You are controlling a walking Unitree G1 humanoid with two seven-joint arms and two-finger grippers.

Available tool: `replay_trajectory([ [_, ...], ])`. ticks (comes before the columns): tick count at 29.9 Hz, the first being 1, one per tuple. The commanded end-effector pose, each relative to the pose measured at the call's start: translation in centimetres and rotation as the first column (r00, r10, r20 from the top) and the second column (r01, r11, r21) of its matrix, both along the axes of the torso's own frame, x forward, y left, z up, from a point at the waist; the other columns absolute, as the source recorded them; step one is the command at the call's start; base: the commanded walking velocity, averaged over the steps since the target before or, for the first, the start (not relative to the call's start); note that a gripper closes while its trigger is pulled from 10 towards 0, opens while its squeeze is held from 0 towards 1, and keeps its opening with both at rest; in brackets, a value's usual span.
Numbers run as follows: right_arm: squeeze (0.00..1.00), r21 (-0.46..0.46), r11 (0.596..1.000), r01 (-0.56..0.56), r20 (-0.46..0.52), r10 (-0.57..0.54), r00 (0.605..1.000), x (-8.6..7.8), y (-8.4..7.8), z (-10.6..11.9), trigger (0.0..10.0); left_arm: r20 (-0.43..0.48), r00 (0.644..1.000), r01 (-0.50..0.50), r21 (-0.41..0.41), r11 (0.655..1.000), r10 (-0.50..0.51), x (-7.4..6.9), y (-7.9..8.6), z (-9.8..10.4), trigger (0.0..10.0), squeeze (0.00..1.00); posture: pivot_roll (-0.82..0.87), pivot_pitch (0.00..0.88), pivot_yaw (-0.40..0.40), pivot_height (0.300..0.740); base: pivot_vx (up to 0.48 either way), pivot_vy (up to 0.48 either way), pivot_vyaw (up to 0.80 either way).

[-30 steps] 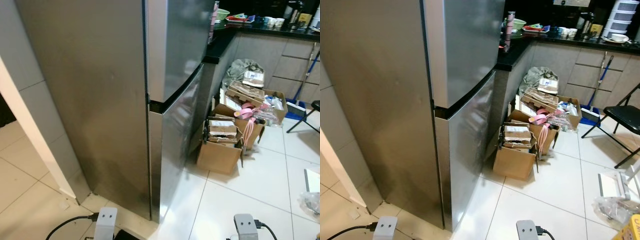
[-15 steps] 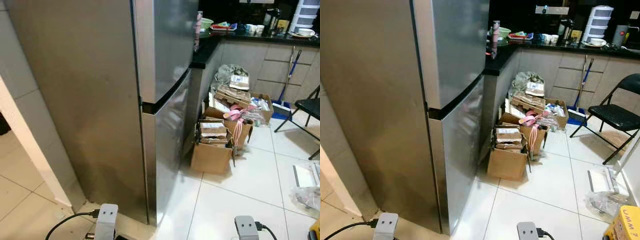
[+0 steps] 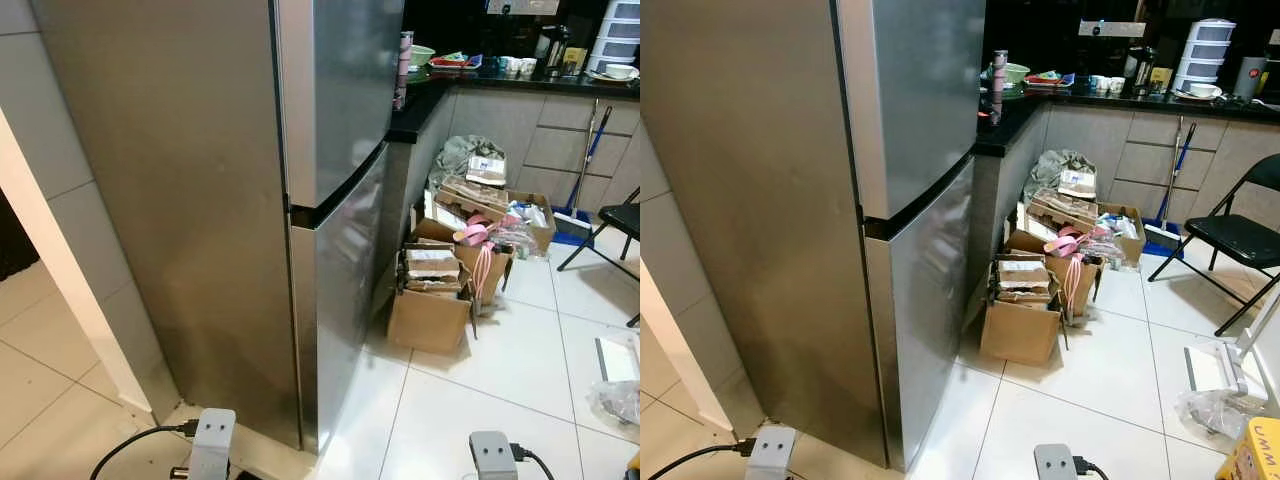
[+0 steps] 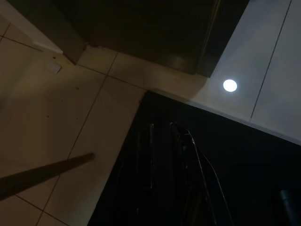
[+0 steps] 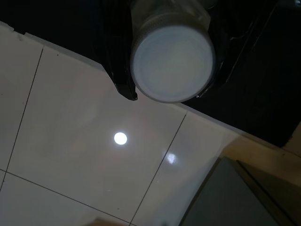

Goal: Restocking fridge

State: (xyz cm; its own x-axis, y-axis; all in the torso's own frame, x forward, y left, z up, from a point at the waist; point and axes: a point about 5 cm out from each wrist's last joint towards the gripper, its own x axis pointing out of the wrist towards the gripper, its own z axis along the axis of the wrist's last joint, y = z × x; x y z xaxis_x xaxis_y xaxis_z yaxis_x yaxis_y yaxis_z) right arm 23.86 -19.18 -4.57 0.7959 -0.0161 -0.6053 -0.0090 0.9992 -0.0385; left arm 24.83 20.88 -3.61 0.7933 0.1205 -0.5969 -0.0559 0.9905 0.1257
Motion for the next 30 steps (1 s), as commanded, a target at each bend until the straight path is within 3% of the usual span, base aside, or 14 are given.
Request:
replay_trajectory([
  [1,0.00,-0.001,1.000,0.008,0.005,-0.008,1.000,-0.03,-0.12,0.03,10.0,-0.020,1.000,-0.010,-0.005,1.000,0.010,-0.56,0.17,-0.41,10.0,0.00,-0.02,0.055,-0.020,0.740,0.000,0.000,0.00],
  [30,0.00,-0.005,1.000,0.010,0.004,-0.010,1.000,0.03,-0.26,0.08,10.0,-0.033,0.999,-0.006,0.001,1.000,0.006,-0.49,0.13,-0.43,10.0,0.00,-0.02,0.055,-0.009,0.740,0.000,0.000,0.00],
])
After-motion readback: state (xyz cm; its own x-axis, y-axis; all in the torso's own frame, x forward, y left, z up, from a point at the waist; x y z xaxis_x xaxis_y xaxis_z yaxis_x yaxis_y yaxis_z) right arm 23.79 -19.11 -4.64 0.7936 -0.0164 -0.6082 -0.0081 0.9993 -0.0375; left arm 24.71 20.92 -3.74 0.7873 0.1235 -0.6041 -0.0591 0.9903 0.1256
